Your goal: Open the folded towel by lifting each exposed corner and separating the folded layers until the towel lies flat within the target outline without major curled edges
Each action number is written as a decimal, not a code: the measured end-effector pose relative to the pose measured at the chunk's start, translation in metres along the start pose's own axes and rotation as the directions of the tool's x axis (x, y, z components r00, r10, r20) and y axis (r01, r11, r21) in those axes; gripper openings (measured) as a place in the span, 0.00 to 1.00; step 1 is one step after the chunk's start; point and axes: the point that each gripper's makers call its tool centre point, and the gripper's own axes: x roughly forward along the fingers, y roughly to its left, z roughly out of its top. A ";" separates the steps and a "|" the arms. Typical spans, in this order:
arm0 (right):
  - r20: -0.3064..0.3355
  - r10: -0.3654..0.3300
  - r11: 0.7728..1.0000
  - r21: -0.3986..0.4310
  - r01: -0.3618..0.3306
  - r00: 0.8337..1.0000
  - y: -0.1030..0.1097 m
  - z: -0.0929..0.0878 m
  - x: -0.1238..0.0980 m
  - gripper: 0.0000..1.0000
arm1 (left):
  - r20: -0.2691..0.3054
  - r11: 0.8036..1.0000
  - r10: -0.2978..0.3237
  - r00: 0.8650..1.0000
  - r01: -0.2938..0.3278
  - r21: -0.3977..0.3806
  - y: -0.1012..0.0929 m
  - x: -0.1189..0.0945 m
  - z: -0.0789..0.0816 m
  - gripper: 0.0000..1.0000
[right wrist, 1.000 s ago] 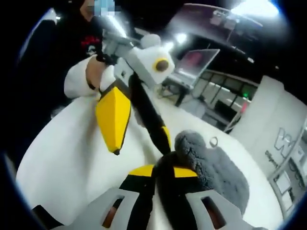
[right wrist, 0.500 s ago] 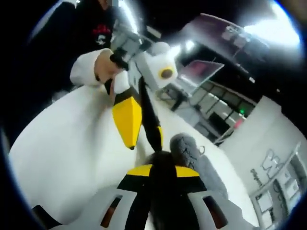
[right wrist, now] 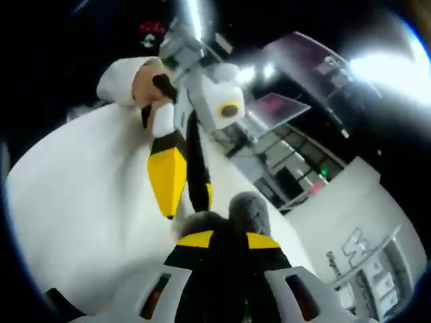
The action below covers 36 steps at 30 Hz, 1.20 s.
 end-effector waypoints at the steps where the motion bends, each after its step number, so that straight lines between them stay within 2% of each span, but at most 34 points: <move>1: 0.002 -0.006 1.000 0.001 0.006 1.000 -0.001 0.000 0.000 0.12 | 0.001 1.000 0.003 1.000 -0.003 0.003 0.001 0.000 0.000 0.43; 5: 0.017 -0.038 0.999 0.000 0.038 0.999 -0.008 0.003 -0.003 0.14 | -0.005 1.000 0.015 1.000 -0.015 0.008 0.004 0.000 -0.002 0.38; 8: 0.014 -0.080 0.997 -0.017 0.080 0.997 -0.014 0.003 -0.003 0.13 | 0.008 0.999 0.018 1.000 -0.017 -0.028 0.007 0.002 0.000 0.35; 10: 0.020 -0.082 0.997 -0.011 0.083 0.996 -0.015 0.003 -0.002 0.14 | 0.012 0.999 0.026 1.000 -0.026 -0.030 0.008 0.004 -0.001 0.34; 19: 0.027 -0.121 0.993 -0.008 0.122 0.992 -0.021 0.004 -0.003 0.18 | -0.034 0.993 0.092 0.995 -0.089 0.074 0.009 0.016 -0.011 0.33; 23: 0.009 -0.148 0.989 0.004 0.148 0.989 -0.026 -0.001 -0.001 0.29 | -0.032 0.991 0.102 0.994 -0.099 0.085 0.001 0.018 -0.015 0.30; 28: -0.007 -0.131 0.990 0.044 0.131 0.991 -0.024 -0.007 0.003 0.28 | -0.030 0.992 0.102 0.994 -0.099 0.081 -0.001 0.018 -0.016 0.29; 36: -0.047 -0.099 0.995 -0.011 0.099 0.994 -0.013 -0.011 0.014 0.25 | -0.028 0.989 0.119 0.992 -0.116 0.095 0.005 0.017 -0.015 0.27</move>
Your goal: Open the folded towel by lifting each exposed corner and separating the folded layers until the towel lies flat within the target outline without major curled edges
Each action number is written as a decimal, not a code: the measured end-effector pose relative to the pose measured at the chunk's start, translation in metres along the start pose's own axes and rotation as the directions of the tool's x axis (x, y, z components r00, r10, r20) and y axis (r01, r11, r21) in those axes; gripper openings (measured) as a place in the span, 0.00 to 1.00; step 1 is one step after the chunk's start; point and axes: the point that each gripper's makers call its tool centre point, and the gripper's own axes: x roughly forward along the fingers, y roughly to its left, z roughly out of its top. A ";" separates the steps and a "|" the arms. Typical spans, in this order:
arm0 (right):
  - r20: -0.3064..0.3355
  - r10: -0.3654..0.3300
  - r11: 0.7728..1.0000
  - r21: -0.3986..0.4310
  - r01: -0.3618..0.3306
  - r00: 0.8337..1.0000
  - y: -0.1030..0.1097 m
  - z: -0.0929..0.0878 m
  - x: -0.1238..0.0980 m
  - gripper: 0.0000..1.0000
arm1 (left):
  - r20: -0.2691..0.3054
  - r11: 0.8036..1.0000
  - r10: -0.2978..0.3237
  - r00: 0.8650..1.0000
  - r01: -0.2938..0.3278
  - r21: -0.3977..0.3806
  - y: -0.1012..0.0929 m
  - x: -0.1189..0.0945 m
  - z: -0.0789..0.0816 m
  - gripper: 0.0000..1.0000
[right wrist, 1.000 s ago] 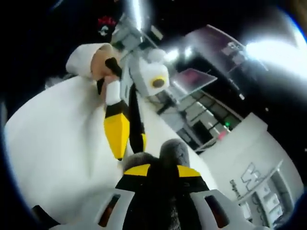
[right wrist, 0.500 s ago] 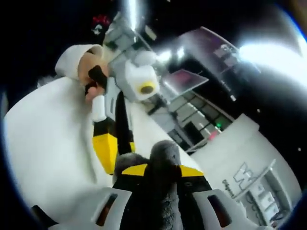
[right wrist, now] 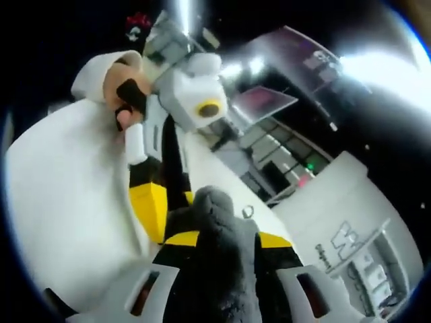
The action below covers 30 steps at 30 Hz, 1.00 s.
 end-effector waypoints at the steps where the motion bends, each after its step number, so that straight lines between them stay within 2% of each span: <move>1: -0.003 0.005 1.000 -0.002 -0.005 1.000 0.000 0.000 0.000 0.25 | -0.001 1.000 0.005 1.000 -0.005 0.005 0.000 0.000 0.000 0.27; 5: -0.008 0.020 0.999 -0.030 -0.021 1.000 0.005 0.000 0.001 0.19 | -0.005 1.000 0.013 1.000 -0.013 0.018 0.005 -0.001 0.000 0.25; 8: -0.024 0.043 0.997 -0.059 -0.044 0.999 0.012 -0.002 0.002 0.08 | -0.007 0.999 0.016 1.000 -0.016 0.033 0.006 -0.002 -0.001 0.23; 11: -0.028 0.041 0.997 -0.064 -0.042 0.999 0.010 -0.001 0.001 0.06 | -0.009 0.999 0.022 1.000 -0.022 0.046 0.007 -0.002 -0.001 0.20; 16: 0.005 0.025 0.999 0.028 -0.025 1.000 0.000 0.003 -0.005 0.04 | -0.017 0.996 0.040 0.999 -0.038 0.079 0.009 -0.003 -0.003 0.13; 21: 0.032 0.016 0.994 0.104 -0.019 0.999 -0.007 0.004 -0.009 0.04 | -0.018 0.998 0.037 0.999 -0.036 0.054 0.009 -0.005 -0.002 0.10; 25: 0.076 -0.013 0.968 0.249 -0.006 0.997 -0.020 0.004 -0.014 0.04 | -0.013 0.992 0.074 0.997 -0.073 0.102 0.012 -0.006 0.001 0.08; 30: 0.111 -0.054 0.914 0.405 0.004 0.992 -0.035 0.000 -0.023 0.04 | -0.012 0.988 0.104 0.995 -0.102 0.115 0.018 -0.007 0.001 0.07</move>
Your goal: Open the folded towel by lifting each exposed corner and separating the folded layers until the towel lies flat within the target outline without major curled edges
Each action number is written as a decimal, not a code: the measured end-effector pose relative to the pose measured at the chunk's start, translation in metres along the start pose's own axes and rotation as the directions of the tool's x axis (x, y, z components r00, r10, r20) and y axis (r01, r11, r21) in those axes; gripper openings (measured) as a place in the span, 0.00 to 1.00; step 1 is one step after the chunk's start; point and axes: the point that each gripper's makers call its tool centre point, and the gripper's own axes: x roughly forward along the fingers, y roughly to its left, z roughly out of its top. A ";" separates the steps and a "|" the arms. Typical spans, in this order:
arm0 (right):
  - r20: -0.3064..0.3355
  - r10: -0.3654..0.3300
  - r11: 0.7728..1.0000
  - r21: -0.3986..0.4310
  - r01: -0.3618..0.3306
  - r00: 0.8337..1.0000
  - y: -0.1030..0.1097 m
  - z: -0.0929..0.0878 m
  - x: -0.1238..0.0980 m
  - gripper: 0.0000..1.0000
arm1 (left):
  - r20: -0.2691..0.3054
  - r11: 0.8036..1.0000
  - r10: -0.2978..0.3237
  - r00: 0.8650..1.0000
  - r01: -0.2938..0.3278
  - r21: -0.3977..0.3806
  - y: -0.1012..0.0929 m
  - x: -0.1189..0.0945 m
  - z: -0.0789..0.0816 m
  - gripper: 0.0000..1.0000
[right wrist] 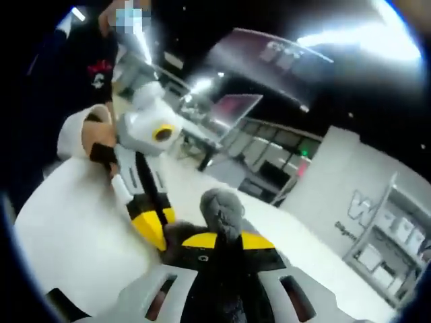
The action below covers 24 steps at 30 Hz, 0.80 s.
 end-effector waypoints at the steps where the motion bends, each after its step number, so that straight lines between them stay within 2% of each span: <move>1: 0.004 -0.007 1.000 0.016 0.007 1.000 -0.003 0.000 -0.001 0.04 | 0.002 1.000 0.006 1.000 -0.006 0.004 0.001 0.000 0.001 0.07; 15: 0.026 -0.025 0.998 0.050 0.024 0.999 -0.009 0.006 -0.006 0.04 | 0.014 0.999 0.041 0.999 -0.041 0.003 0.008 -0.003 0.003 0.06; 20: 0.035 -0.036 0.995 0.092 0.032 0.999 -0.014 0.006 -0.007 0.04 | 0.012 0.998 0.055 0.998 -0.055 0.003 -0.006 -0.002 0.001 0.06; 22: 0.036 -0.041 0.994 0.105 0.037 0.999 -0.016 0.006 -0.008 0.04 | 0.015 0.998 0.061 0.998 -0.061 0.003 0.001 -0.003 0.002 0.06; 24: 0.038 -0.050 0.992 0.114 0.045 0.998 -0.018 0.006 -0.011 0.04 | 0.016 0.997 0.073 0.997 -0.074 0.005 -0.001 -0.003 0.001 0.06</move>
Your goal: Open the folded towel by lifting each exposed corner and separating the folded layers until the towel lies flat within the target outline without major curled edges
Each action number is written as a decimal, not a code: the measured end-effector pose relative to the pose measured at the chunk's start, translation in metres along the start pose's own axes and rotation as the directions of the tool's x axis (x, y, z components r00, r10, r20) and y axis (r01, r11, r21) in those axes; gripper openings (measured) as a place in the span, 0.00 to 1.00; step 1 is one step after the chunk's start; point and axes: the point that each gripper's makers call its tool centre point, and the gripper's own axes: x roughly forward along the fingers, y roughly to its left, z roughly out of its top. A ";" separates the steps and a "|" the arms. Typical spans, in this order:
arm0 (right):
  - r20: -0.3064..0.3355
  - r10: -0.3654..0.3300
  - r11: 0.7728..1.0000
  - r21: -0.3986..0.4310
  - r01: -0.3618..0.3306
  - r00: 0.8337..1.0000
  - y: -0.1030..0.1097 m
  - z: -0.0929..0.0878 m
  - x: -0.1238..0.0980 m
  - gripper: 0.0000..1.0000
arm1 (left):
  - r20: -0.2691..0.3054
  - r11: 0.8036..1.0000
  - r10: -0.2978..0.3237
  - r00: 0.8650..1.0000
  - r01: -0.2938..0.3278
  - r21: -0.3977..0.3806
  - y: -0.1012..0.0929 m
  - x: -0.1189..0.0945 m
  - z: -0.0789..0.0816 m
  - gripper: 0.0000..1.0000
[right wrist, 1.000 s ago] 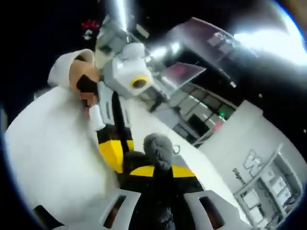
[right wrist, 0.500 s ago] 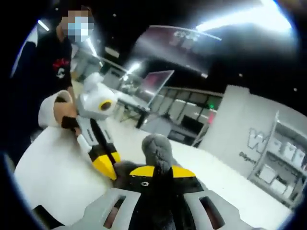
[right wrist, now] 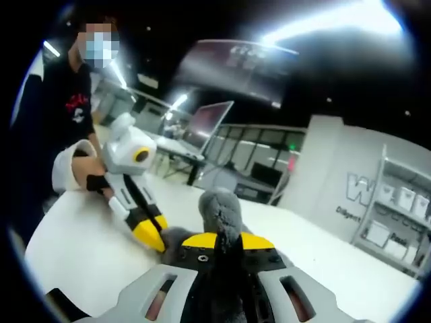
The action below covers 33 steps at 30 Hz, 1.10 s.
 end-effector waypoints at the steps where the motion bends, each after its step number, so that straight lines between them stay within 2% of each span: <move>1: 0.002 -0.005 1.000 0.001 0.005 1.000 -0.001 0.001 -0.001 0.04 | 0.000 1.000 0.003 1.000 -0.003 0.000 0.001 0.000 0.000 0.06; 14: 0.008 -0.026 1.000 0.011 0.026 1.000 -0.006 0.001 -0.009 0.04 | 0.010 0.999 0.031 0.999 -0.031 0.008 -0.001 -0.004 0.000 0.06; 18: 0.004 -0.038 0.999 0.013 0.038 0.999 -0.008 0.001 -0.014 0.04 | 0.010 0.999 0.042 0.999 -0.042 0.009 0.017 -0.006 0.003 0.06; 22: 0.008 -0.058 0.998 0.014 0.058 0.998 -0.014 0.001 -0.018 0.04 | 0.010 0.998 0.059 0.998 -0.059 0.017 0.025 -0.008 0.003 0.06; 28: -0.001 -0.091 0.996 0.024 0.091 0.996 -0.020 0.000 -0.025 0.04 | 0.016 0.997 0.075 0.997 -0.075 0.015 0.019 -0.010 0.002 0.06; 30: -0.010 -0.110 0.994 -0.001 0.110 0.994 -0.024 0.000 -0.028 0.04 | 0.017 0.997 0.081 0.997 -0.081 0.015 0.023 -0.011 0.003 0.06; 33: -0.011 -0.117 0.993 0.001 0.117 0.993 -0.026 0.000 -0.031 0.04 | 0.016 0.996 0.087 0.996 -0.087 0.016 0.027 -0.011 0.003 0.06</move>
